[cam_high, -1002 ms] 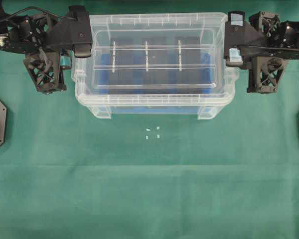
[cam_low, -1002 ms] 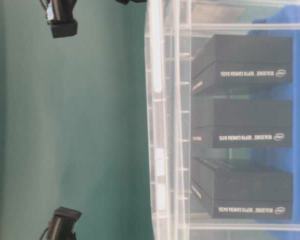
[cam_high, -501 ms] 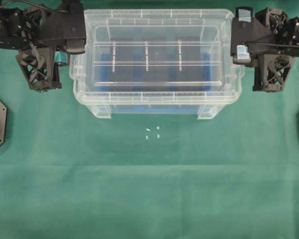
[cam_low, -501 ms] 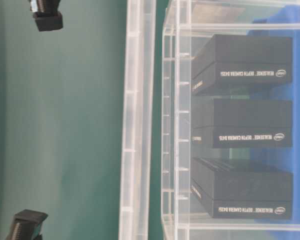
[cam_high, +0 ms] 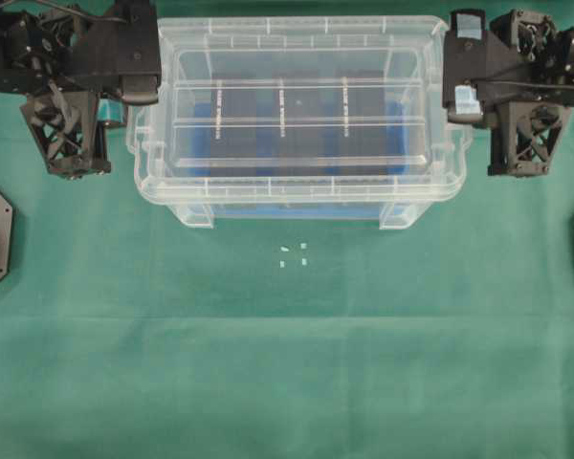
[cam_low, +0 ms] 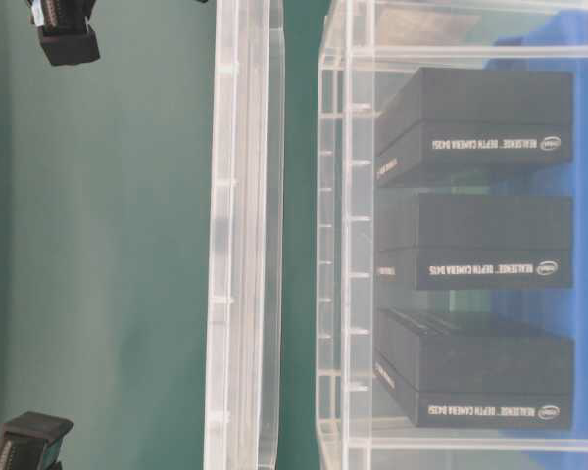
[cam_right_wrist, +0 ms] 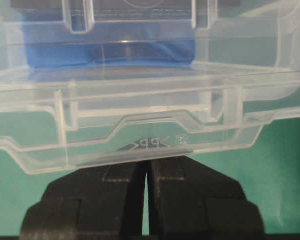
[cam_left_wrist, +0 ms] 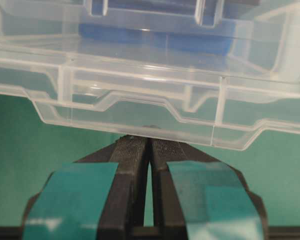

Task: Clamp the lid of the box with both arms, then lift and open it.
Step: 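Lift the clear lid with both grippers and pull it toward the front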

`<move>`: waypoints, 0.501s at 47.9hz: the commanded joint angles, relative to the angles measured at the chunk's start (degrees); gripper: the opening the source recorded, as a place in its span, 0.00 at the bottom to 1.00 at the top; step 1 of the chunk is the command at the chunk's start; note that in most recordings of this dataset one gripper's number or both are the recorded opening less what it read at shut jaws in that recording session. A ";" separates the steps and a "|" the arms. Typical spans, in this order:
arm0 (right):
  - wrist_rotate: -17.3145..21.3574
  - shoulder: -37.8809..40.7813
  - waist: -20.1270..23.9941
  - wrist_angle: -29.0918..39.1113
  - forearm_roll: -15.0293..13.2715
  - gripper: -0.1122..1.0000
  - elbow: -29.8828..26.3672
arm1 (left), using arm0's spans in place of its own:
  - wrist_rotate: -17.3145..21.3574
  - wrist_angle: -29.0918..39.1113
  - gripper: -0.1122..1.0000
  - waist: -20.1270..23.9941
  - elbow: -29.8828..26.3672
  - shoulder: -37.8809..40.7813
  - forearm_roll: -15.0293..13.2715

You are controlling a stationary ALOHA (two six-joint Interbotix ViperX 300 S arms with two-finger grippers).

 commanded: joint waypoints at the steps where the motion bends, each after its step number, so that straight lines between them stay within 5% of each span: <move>1: 0.97 -0.35 2.55 -0.88 0.26 0.10 -3.25 | -1.93 -1.14 0.11 -2.37 -2.46 -0.79 -0.26; 24: 12.04 -0.44 14.24 2.02 -2.90 0.10 -4.04 | -12.39 -0.97 0.11 -13.45 -0.44 -2.55 0.09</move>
